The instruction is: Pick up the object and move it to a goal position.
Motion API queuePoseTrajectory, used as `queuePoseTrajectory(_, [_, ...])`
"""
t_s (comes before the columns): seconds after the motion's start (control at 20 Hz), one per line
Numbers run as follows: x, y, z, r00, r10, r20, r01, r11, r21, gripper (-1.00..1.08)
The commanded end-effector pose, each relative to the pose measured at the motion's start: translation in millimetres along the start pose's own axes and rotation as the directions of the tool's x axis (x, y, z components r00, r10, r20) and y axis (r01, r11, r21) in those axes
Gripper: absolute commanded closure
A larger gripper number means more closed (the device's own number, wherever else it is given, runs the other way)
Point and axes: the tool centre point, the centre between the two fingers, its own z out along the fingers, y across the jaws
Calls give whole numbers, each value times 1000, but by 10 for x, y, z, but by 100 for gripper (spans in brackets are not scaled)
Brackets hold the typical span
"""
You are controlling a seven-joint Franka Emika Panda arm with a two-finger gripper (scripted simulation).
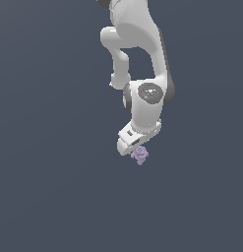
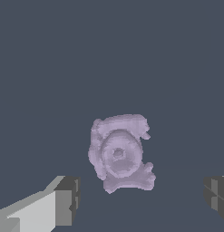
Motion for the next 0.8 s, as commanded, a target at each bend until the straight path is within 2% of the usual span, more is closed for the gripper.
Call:
queuePoseTrajectory(0.0, [40, -43, 49, 999, -51, 0, 51, 999, 2, -92])
queuePoseTrajectory(0.3, [90, -103, 114, 993, -116, -1, 116, 993, 6, -92])
queuePoseTrajectory(0.75, [90, -108, 219, 993, -120, -1, 120, 993, 6, -92])
